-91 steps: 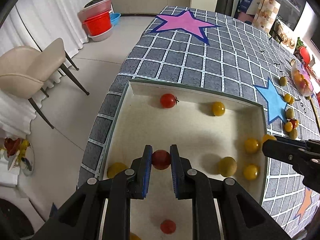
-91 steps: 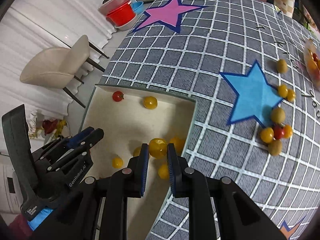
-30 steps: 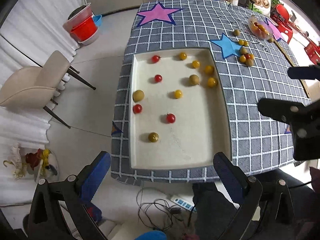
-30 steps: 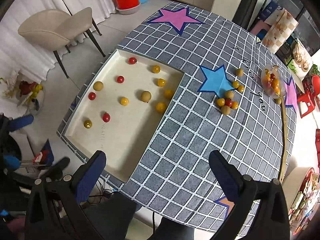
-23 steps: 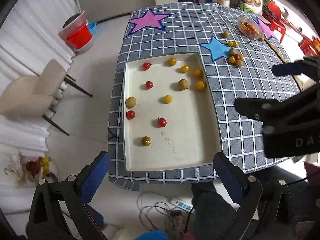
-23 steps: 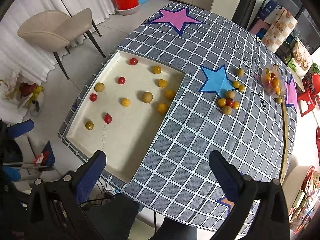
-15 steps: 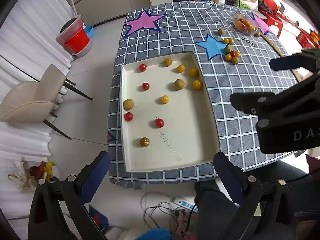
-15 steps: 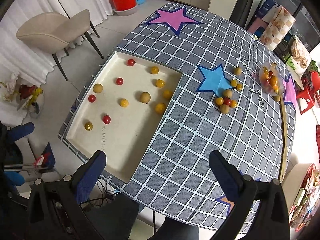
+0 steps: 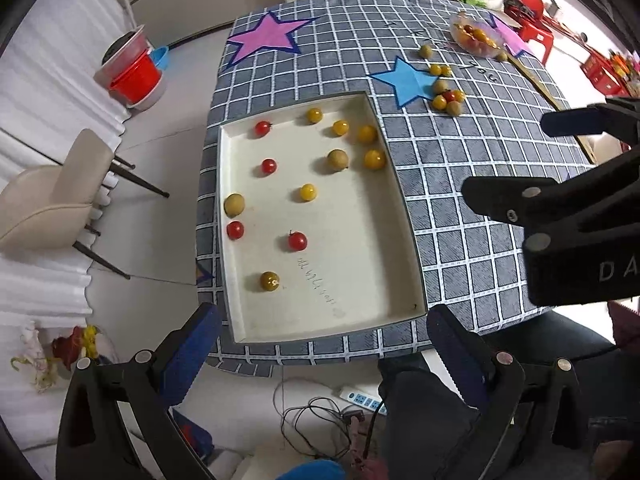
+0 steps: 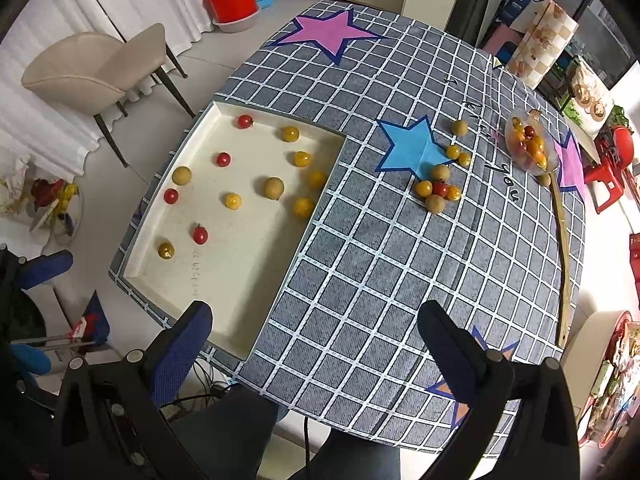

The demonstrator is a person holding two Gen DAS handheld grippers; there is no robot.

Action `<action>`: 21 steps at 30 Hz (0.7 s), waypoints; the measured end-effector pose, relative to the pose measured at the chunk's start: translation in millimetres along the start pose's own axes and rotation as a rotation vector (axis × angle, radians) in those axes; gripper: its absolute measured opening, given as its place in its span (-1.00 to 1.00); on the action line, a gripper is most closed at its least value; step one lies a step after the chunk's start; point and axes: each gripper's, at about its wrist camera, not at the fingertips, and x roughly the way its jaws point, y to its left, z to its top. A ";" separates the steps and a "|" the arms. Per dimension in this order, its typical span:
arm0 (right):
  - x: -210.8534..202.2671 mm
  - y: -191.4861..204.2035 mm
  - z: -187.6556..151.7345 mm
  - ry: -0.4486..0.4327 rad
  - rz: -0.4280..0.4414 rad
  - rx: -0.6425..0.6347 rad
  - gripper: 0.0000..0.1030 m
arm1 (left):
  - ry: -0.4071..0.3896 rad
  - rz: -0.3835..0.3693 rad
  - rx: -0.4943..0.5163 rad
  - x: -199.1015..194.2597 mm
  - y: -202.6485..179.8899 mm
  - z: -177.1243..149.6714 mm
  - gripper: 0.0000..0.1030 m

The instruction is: Organize fruits

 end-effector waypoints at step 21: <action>1.7 4.9 -1.1 0.007 -0.003 -0.029 0.99 | -0.002 -0.006 -0.016 2.1 2.7 1.5 1.00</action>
